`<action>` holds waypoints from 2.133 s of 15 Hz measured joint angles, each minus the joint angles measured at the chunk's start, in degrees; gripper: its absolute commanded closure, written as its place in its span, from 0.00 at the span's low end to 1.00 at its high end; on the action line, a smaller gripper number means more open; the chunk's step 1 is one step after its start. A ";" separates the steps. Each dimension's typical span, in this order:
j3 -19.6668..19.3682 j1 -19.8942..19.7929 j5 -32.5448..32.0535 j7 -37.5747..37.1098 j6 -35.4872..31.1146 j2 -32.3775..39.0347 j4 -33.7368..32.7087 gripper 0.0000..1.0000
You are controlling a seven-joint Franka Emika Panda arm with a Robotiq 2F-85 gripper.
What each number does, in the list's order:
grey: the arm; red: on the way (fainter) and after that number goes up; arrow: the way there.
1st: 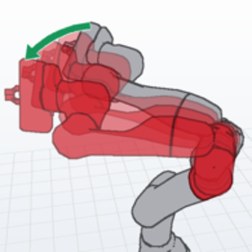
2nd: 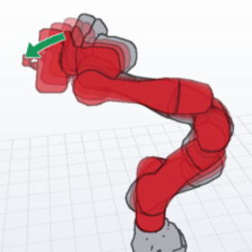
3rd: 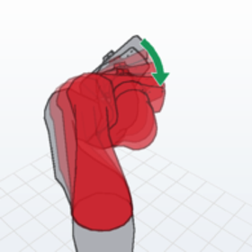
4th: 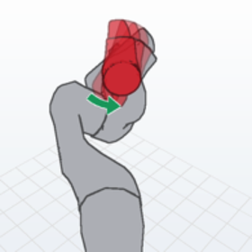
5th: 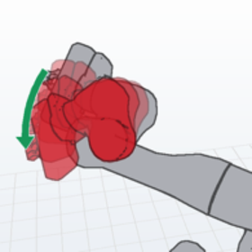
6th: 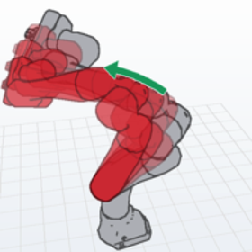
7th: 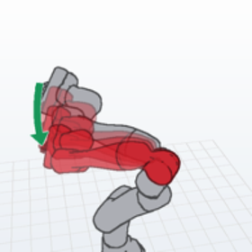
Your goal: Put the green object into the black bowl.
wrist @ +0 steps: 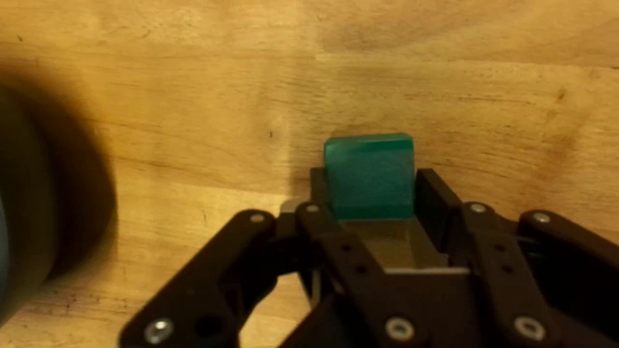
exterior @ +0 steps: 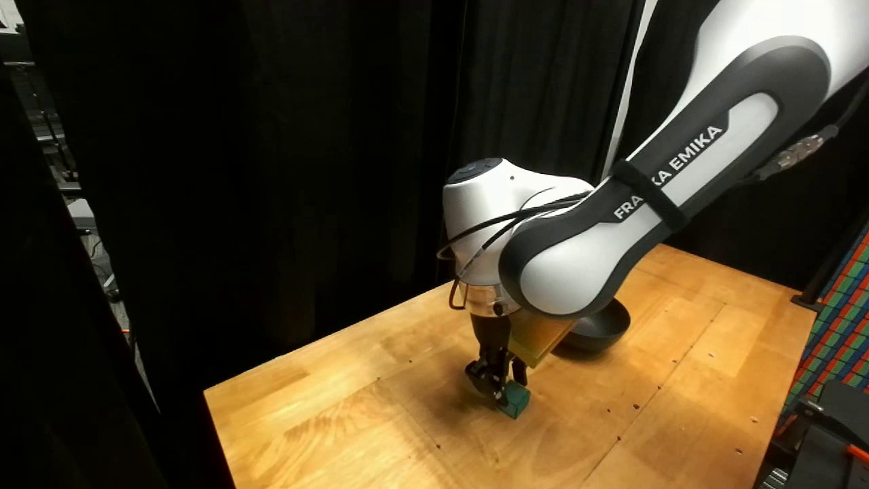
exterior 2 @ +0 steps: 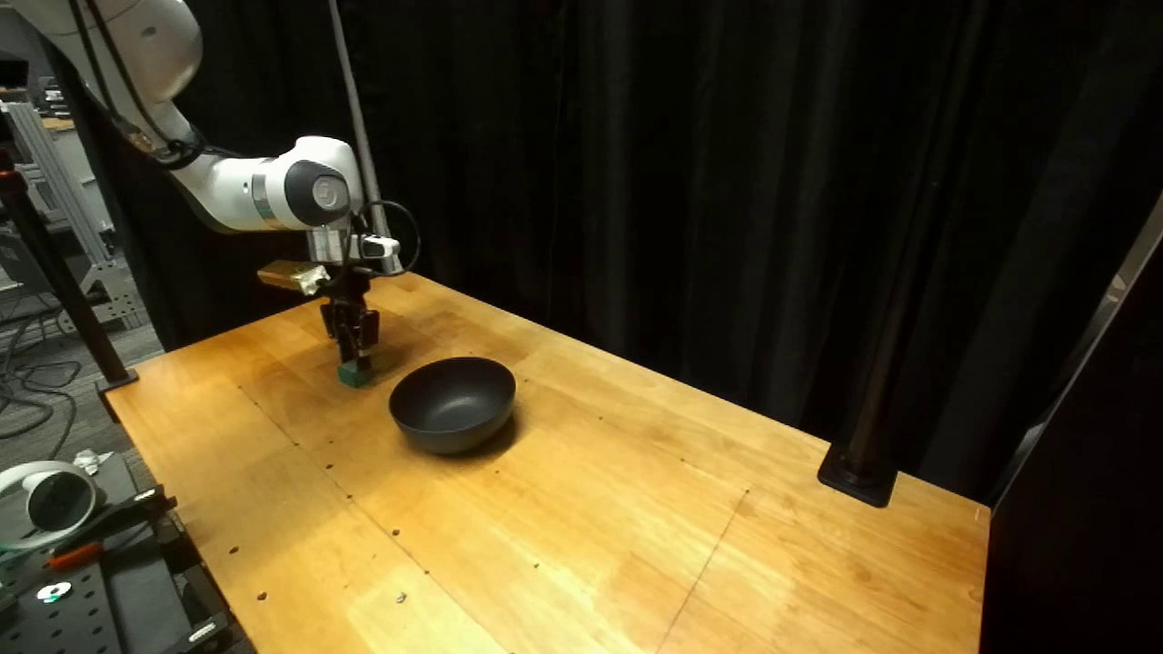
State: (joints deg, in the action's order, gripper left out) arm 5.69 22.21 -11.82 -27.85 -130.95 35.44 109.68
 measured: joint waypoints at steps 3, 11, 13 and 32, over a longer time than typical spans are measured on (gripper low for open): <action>0.01 -0.02 0.85 1.67 1.49 0.09 -0.56 0.80; -2.05 -0.67 -0.80 2.20 3.24 -7.16 -0.41 0.80; -3.97 -0.74 -4.16 1.67 6.04 -9.87 -0.48 0.80; -7.16 -11.36 -5.10 5.28 9.95 -19.01 3.82 0.00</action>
State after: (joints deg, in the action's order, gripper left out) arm -1.47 10.86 -16.92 -22.57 -121.01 16.43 113.50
